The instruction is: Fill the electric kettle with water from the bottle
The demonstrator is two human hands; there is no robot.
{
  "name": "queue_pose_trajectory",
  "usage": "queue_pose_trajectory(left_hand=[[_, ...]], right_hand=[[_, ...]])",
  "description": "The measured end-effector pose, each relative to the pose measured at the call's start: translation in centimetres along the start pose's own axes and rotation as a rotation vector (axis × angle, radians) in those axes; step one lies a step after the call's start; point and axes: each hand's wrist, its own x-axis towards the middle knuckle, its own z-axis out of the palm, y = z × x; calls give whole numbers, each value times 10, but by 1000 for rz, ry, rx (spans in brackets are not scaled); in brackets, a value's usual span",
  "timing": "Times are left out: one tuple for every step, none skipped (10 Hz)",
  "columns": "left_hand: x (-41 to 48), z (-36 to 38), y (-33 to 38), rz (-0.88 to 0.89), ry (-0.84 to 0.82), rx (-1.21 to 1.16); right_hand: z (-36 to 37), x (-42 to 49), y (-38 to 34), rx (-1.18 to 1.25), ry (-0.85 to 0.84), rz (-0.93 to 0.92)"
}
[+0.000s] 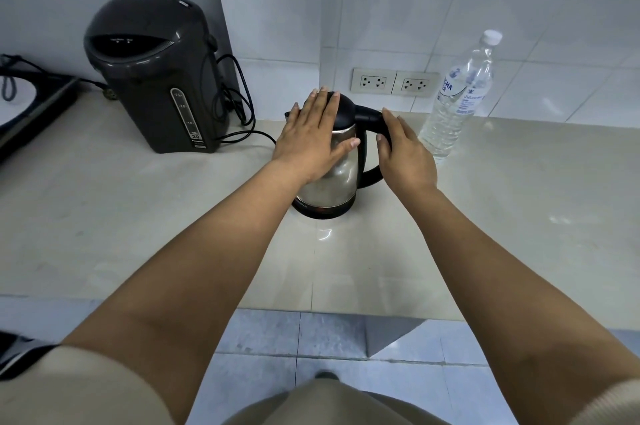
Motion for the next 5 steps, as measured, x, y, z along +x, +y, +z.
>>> queue_pose_trajectory(left_hand=[[-2,-4,3,-11,1,4],[-4,-7,6,-49,-16,28],[-9,-14,8,-74,-35,36],[-18,-25,10,-81,-14,46],[-28,-33,9,-85,-11,66]], right_hand=[[-4,1,1,-17,-19,-9],[-9,3,0,-23,-32,-13],[-16,4,-2,-26,-35,-35],[-22,1,-5,-47,-34,-55],[-29,-5,-9,-62,-33,-78]])
